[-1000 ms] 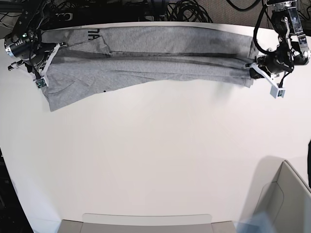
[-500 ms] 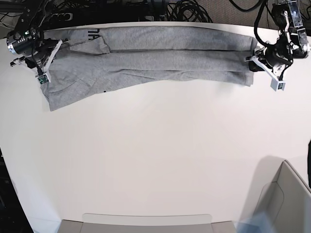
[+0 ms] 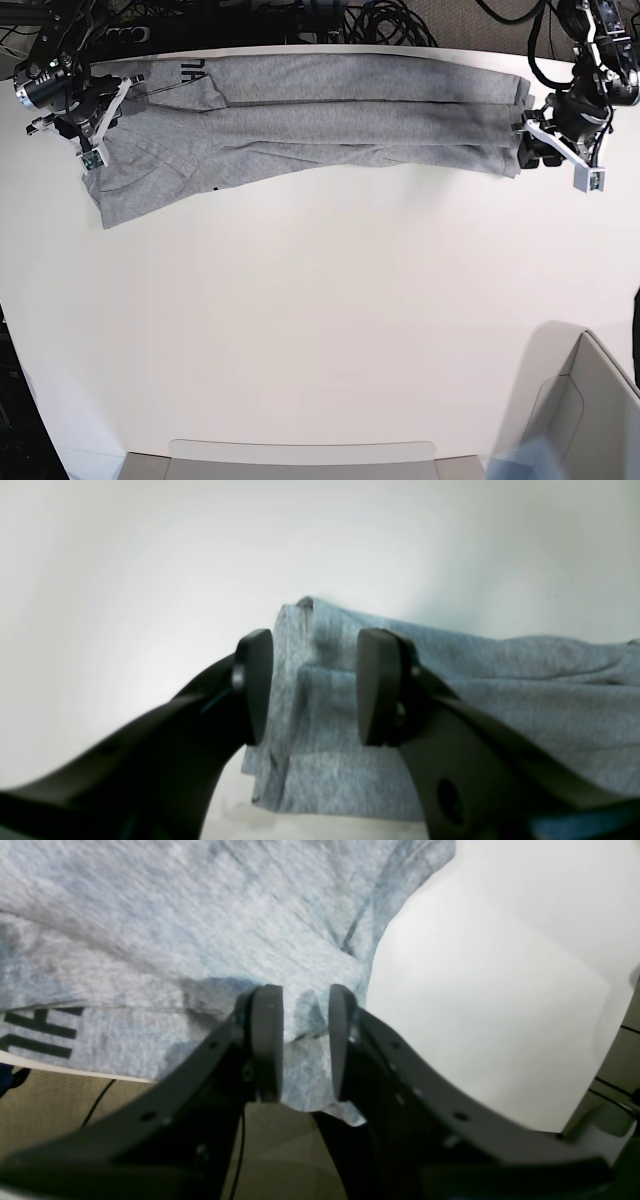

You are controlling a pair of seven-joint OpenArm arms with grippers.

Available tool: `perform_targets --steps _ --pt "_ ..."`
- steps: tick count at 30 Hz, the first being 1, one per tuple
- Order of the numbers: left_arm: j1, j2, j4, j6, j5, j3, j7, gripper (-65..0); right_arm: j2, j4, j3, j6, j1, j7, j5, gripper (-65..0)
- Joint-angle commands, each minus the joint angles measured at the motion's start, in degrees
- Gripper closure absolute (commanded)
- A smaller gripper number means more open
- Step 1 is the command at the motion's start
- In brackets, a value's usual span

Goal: Fold the T-shirt properly
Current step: 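Lay the folded hem down along the collar edge with both grippers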

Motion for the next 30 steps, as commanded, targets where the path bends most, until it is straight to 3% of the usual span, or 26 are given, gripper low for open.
perform_targets --steps 1,9,13,17,25,30 --pt "-0.13 -0.71 0.56 -0.2 -0.14 0.64 -0.75 -27.8 0.89 0.84 0.2 0.57 0.45 0.02 0.22 -16.5" --pt "-2.24 -0.71 -2.34 -0.29 -0.05 7.59 -1.28 -27.9 0.89 0.66 0.12 0.57 1.33 0.02 0.22 -16.5" --pt "-6.9 -0.63 -14.12 -0.29 0.04 8.47 -1.89 -27.7 0.89 0.66 0.12 0.57 1.33 0.02 0.13 -16.5" --pt "-8.04 -0.71 -22.12 -0.29 0.04 8.47 -6.29 -27.7 0.89 0.66 0.12 0.57 1.33 0.02 -0.05 -16.5" --pt "-7.95 -0.71 -22.73 0.15 0.57 3.54 -6.64 -27.6 0.89 0.66 0.12 0.57 2.21 0.02 -0.22 -16.5" --pt "-8.21 -0.45 -22.73 0.15 8.74 0.29 -6.91 -27.6 0.89 0.66 0.12 0.57 2.21 0.02 -0.22 -16.5"
